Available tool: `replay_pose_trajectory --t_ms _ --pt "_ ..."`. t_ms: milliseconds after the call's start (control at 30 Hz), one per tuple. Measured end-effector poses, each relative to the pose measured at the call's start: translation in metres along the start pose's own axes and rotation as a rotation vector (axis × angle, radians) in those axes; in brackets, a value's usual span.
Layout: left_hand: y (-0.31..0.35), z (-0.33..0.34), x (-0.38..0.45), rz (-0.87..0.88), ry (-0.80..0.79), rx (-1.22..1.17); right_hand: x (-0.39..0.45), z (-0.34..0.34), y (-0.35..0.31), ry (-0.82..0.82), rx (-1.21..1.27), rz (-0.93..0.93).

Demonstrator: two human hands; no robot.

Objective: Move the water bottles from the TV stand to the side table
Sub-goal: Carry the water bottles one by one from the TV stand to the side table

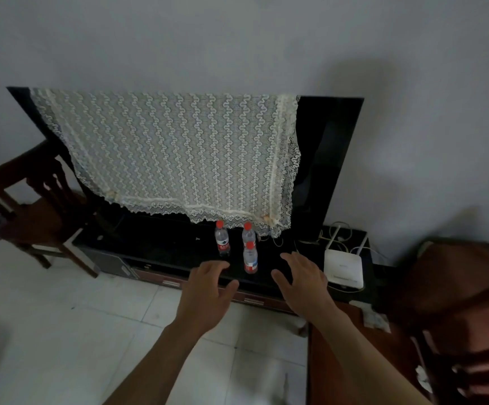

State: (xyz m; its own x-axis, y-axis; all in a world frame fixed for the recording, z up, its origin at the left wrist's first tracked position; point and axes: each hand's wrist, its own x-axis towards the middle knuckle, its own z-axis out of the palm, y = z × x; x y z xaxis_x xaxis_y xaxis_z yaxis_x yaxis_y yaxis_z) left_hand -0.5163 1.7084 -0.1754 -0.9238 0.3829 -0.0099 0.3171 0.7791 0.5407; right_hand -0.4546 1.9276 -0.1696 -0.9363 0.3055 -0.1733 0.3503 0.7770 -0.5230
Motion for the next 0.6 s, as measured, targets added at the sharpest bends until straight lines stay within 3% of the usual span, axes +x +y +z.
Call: replay_pose_trajectory --t_ms 267,600 --pt "0.007 0.021 0.073 0.042 -0.081 0.124 0.053 -0.002 0.013 0.023 -0.014 0.068" --pt "-0.036 0.034 0.185 0.154 -0.236 -0.025 0.109 0.011 -0.002 0.088 -0.116 0.244"
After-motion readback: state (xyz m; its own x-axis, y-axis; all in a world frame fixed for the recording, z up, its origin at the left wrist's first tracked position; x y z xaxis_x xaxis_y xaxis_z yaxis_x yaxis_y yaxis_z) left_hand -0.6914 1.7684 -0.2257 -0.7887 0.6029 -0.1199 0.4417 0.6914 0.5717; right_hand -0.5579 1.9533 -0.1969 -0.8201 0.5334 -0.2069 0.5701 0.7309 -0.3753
